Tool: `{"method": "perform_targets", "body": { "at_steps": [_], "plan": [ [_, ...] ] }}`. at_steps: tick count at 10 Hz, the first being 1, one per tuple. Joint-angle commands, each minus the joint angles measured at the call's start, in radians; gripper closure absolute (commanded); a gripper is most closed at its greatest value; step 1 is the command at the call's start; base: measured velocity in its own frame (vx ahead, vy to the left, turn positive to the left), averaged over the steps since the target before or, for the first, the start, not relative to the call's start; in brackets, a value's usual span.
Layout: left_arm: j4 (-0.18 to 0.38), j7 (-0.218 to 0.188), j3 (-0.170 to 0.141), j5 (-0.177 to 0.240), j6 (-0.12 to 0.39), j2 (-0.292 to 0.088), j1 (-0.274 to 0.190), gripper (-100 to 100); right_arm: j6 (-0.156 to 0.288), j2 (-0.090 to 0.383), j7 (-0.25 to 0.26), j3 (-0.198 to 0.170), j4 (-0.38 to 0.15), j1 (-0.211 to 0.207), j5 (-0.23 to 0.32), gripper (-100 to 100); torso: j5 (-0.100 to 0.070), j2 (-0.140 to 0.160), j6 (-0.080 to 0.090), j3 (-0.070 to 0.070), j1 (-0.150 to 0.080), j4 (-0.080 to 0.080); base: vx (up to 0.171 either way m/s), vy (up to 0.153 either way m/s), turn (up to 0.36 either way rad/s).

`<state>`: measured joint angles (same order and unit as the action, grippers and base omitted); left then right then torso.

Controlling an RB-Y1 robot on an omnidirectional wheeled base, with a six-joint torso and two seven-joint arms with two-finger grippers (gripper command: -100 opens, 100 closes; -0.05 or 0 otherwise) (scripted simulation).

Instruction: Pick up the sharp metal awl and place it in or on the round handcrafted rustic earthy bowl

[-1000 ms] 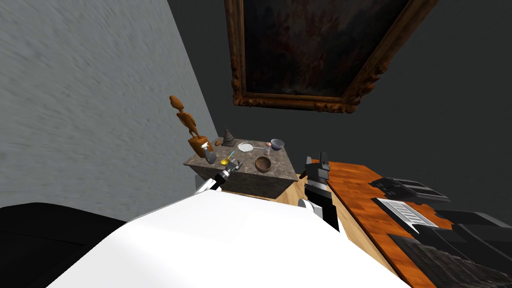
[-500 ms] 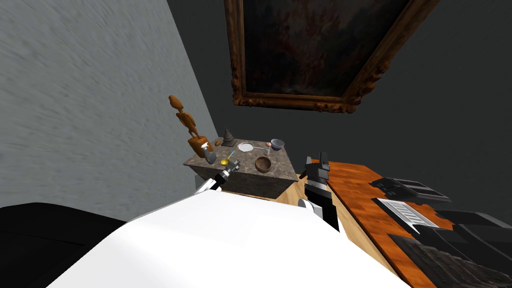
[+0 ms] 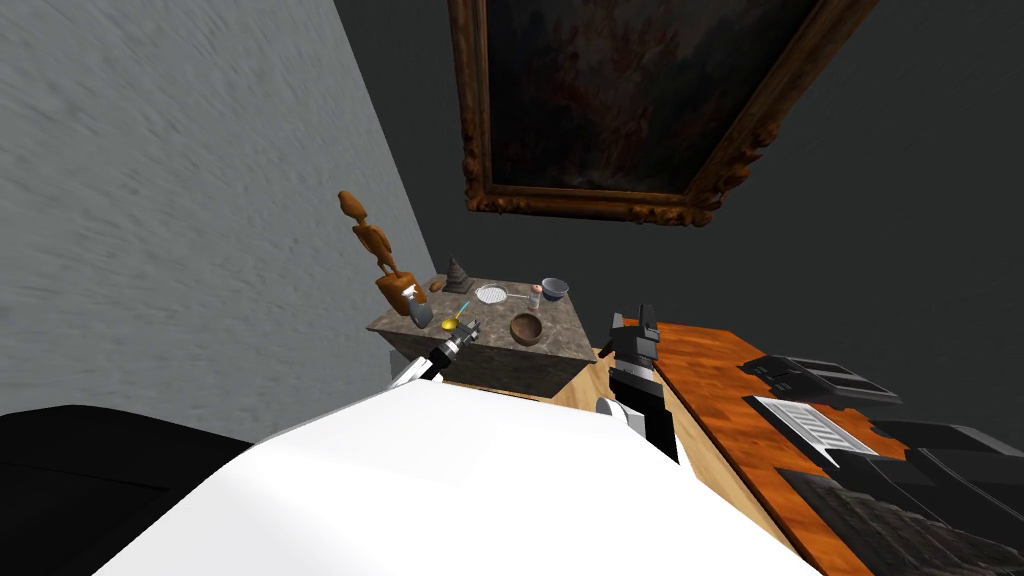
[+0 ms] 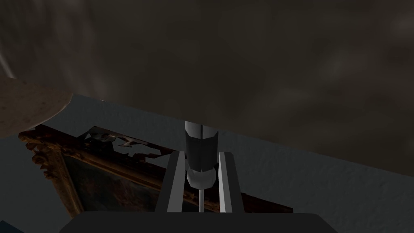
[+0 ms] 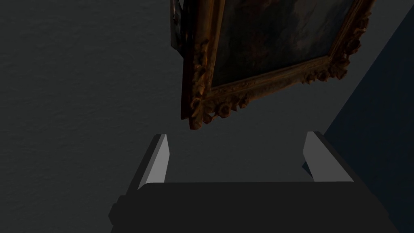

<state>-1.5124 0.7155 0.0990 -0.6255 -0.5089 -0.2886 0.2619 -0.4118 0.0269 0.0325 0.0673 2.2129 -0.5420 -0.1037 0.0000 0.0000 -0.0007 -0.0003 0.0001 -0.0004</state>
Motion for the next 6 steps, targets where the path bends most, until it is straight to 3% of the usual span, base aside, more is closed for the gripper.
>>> {"method": "perform_targets", "body": {
  "at_steps": [1,2,6],
  "plan": [
    [0.000,0.000,0.000,0.000,0.000,0.000,0.000,0,0.000,0.000,0.000,0.000,0.000,0.000,0.000,0,0.000,0.000,0.000,0.000,0.000,0.000,0.000,0.000,0.000],
    [-0.033,-0.026,0.012,0.006,0.036,-0.013,-0.010,100,0.000,0.000,0.000,0.000,0.000,0.000,0.000,0,0.000,0.000,0.000,0.000,0.000,0.000,-0.068,0.030,-0.003],
    [-0.101,-0.081,0.037,0.019,0.121,-0.039,-0.031,100,0.000,0.000,0.000,0.000,0.000,0.000,0.000,0,0.001,0.009,-0.001,0.005,0.004,0.002,-0.110,0.043,-0.017]
  ]
}}
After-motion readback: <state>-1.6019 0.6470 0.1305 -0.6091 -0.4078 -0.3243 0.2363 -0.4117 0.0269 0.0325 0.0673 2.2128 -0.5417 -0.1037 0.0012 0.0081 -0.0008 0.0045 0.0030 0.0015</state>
